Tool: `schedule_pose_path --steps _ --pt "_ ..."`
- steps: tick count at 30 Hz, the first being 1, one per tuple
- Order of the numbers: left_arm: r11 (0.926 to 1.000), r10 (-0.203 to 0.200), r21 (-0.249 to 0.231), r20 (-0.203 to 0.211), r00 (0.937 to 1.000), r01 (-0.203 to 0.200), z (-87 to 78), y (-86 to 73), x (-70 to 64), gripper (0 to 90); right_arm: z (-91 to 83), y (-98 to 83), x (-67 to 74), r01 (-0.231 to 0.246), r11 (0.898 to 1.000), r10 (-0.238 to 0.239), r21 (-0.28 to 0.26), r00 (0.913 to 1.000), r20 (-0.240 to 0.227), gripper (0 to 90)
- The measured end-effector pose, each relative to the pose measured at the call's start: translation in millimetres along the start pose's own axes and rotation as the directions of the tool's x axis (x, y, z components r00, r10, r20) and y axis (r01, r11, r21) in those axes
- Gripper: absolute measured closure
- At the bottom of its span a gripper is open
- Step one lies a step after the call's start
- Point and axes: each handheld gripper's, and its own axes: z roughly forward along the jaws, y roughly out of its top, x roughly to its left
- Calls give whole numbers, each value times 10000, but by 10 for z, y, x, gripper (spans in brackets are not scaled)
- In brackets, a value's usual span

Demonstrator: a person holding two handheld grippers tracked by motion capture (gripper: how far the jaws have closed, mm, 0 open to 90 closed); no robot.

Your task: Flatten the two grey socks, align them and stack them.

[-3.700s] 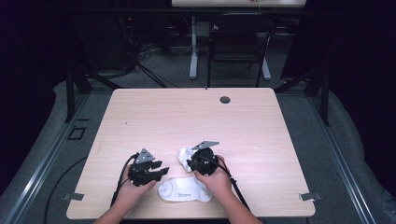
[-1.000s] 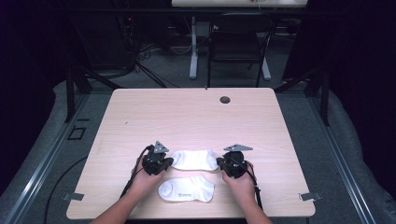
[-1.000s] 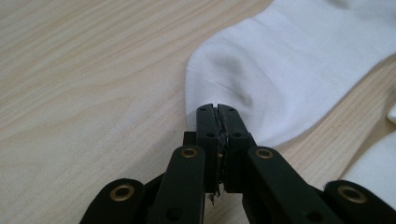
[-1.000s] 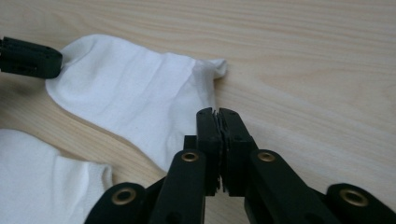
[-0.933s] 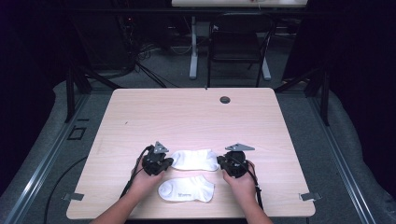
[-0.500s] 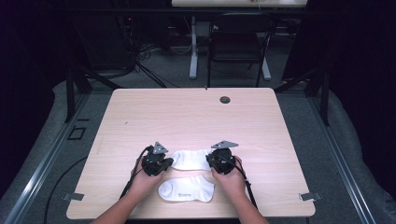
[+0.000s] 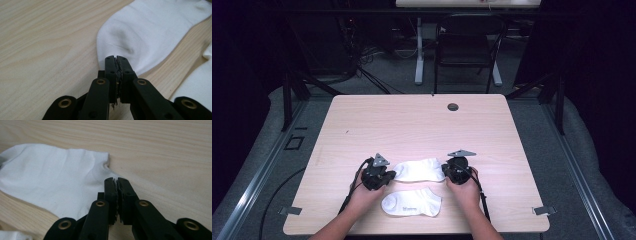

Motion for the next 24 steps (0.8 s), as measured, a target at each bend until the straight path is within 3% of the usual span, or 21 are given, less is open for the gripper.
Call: schedule_pose_path --steps 3,7,10,15,21,24 --pt "10000 -62 21 -46 10000 63 -21 25 16 823 -1 4 19 6 10000 -6 40 10000 -15 847" --pt "9991 -281 -307 -142 9995 276 -46 86 57 720 -18 8 29 44 10000 -44 51 10000 -61 828" --pt "9988 -343 -363 -235 9991 335 -32 133 91 660 -51 20 20 66 9998 -67 -204 10000 -35 813" --pt "9992 -385 -68 -398 9985 382 50 147 112 646 -96 39 -41 -137 9989 138 -458 9999 19 721" --pt "9993 -375 67 -239 9990 377 100 130 98 649 -83 39 -103 -346 9987 345 -379 9994 -50 642" --pt "9995 -294 84 -184 9994 296 101 130 86 691 -44 32 -87 -149 9995 145 -267 9998 -150 636"
